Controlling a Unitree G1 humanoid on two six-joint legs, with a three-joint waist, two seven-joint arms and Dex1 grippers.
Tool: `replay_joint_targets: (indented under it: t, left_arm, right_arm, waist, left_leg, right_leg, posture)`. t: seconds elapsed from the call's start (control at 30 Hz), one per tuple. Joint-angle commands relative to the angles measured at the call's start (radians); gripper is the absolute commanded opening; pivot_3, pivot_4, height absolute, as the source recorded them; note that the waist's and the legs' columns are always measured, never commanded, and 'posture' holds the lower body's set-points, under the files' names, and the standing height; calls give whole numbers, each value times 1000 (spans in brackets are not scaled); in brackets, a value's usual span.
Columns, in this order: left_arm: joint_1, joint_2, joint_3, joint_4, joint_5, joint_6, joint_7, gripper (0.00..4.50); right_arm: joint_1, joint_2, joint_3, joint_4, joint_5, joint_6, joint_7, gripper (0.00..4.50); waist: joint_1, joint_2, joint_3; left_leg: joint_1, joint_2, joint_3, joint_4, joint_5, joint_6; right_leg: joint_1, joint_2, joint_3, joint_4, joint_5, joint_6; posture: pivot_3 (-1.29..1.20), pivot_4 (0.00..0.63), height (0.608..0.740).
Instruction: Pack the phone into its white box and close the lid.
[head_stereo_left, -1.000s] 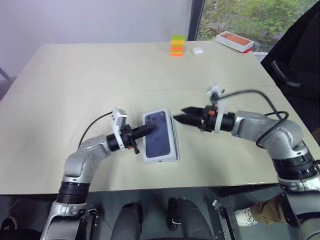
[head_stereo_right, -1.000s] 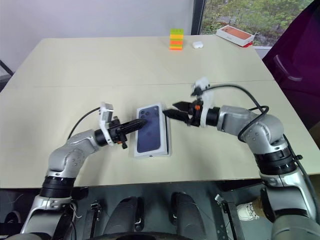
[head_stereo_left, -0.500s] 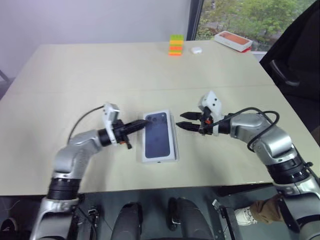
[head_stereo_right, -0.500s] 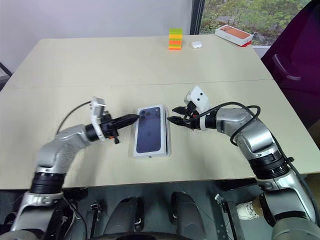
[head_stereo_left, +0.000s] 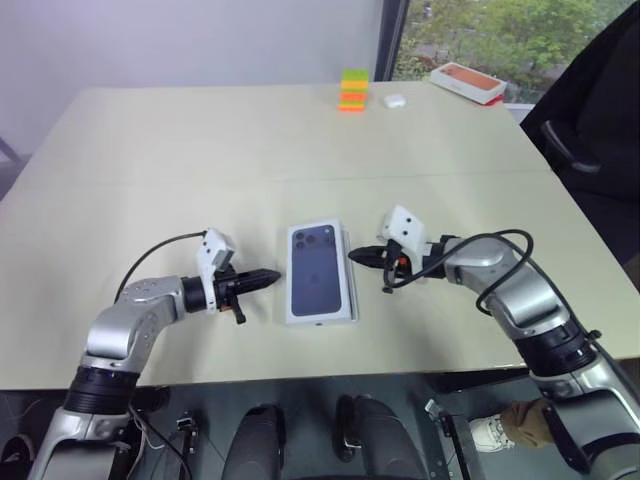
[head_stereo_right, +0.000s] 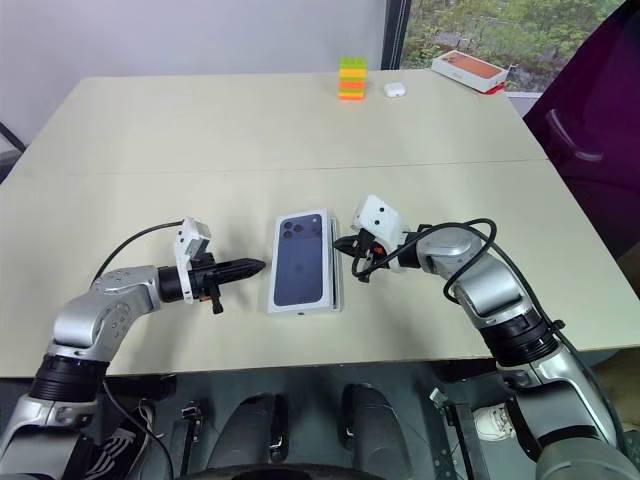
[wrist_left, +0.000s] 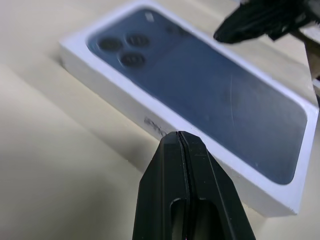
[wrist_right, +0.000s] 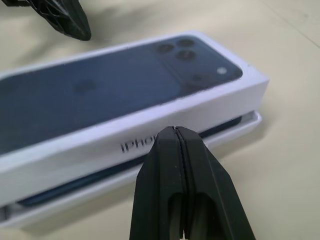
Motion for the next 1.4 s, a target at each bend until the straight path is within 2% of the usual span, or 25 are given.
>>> replay_joint_targets:
  t: [0.03, 0.3, 0.53, 0.83, 1.17, 1.33, 1.4]
  left_arm:
    - [-3, 11, -13, 9, 14, 11, -14, 0]
    - [-49, -50, -71, 67, 78, -29, -11, 0]
    - [-90, -103, -27, 50, 44, -4, 9, 0]
    - [-69, -116, -27, -26, 33, 18, 19, 0]
    - [-24, -101, -35, -22, 60, -4, 19, 0]
    - [-88, -85, 34, 34, 41, -14, 35, 0]
    - [-125, -95, 54, 60, 25, -9, 36, 0]
  right_arm:
    - [-5, 10, -14, -26, -29, -21, 1, 30]
    - [-10, 35, -15, -13, -70, -25, 12, 30]
    - [9, 27, -22, -25, -95, -26, 32, 30]
    - [36, 11, -27, -39, -128, -36, 53, 30]
    - [61, 8, -13, -57, -158, -52, 67, 30]
    - [16, -19, -82, 0, -148, -67, 79, 30]
    - [-21, 3, -134, 40, -109, -45, 66, 30]
  waist:
    - [0, 0, 0]
    - [6, 0, 0]
    - [7, 0, 0]
    - [3, 0, 0]
    - [3, 0, 0]
    - [2, 0, 0]
    - [3, 0, 0]
  left_leg:
    - [0, 0, 0, 0, 0, 0]
    - [0, 0, 0, 0, 0, 0]
    - [0, 0, 0, 1, 0, 0]
    - [0, 0, 0, 1, 0, 0]
    - [0, 0, 0, 1, 0, 0]
    - [1, 0, 0, 1, 0, 0]
    - [0, 0, 0, 1, 0, 0]
  right_leg:
    - [0, 0, 0, 0, 0, 0]
    - [1, 0, 0, 0, 0, 0]
    - [1, -1, 0, 1, 0, 0]
    - [1, 0, 0, 1, 0, 0]
    - [1, 0, 0, 1, 0, 0]
    - [1, 0, 0, 1, 0, 0]
    - [1, 0, 0, 2, 0, 0]
  posture:
    - [0, 150, 740]
    - [0, 150, 740]
    - [0, 150, 740]
    - [0, 150, 740]
    - [0, 150, 740]
    - [0, 150, 740]
    - [0, 150, 740]
